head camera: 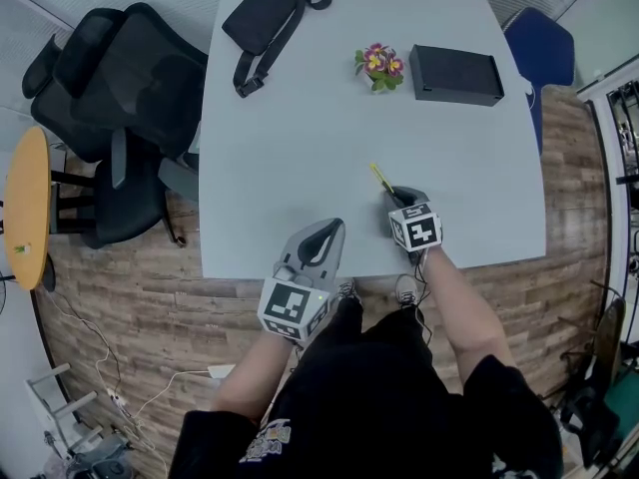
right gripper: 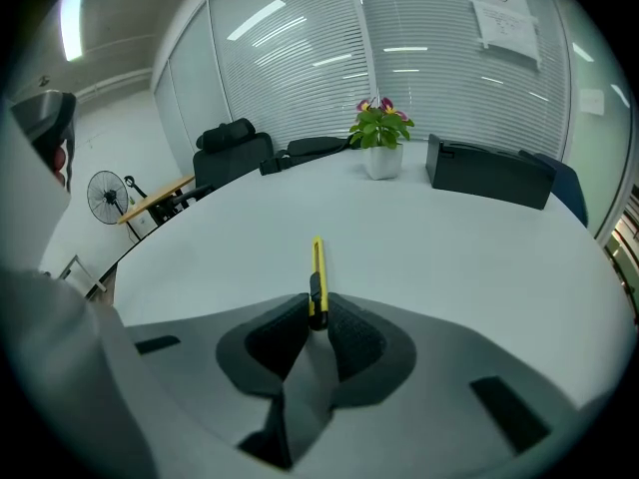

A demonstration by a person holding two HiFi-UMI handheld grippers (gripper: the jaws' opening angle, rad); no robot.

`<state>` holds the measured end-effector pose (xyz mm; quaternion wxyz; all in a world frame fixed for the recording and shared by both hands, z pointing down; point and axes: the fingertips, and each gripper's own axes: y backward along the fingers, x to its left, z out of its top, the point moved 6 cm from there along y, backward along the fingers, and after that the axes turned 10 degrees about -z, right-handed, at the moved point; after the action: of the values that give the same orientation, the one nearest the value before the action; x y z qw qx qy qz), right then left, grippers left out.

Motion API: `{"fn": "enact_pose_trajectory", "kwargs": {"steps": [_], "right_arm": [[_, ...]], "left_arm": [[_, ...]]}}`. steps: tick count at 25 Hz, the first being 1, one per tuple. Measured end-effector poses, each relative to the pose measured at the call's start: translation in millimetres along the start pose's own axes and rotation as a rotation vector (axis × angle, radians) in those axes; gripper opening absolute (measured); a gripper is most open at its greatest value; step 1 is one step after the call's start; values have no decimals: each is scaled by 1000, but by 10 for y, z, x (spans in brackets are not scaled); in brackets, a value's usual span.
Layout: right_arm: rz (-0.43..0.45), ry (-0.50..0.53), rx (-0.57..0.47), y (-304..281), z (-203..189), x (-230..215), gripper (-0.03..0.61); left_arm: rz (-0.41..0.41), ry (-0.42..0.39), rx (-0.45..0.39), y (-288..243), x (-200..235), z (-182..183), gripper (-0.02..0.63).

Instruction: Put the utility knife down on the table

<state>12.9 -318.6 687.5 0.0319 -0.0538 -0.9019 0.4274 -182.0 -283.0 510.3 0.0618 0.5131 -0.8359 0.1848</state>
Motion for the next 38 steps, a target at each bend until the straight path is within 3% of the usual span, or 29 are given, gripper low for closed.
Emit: {"fn": "enact_pose_trajectory", "kwargs": {"steps": [4, 13, 15, 18, 30, 38], "right_arm": [[17, -9, -2, 17, -3, -12, 95], [65, -38, -86, 342, 157, -167, 95], [85, -46, -130, 499, 250, -218, 84], [115, -49, -220, 796, 419, -309, 5], [291, 41, -636, 2458, 904, -824, 3], [415, 52, -739, 3104, 844, -1083, 3]], "left_arm": [[6, -3, -3, -14, -30, 28, 6], [21, -7, -16, -111, -222, 70, 6], [27, -9, -19, -143, -294, 85, 5], [39, -15, -30, -211, -422, 134, 6], [149, -62, -128, -555, -1326, 412, 6], [287, -92, -186, -488, -1931, 503, 6]]}}
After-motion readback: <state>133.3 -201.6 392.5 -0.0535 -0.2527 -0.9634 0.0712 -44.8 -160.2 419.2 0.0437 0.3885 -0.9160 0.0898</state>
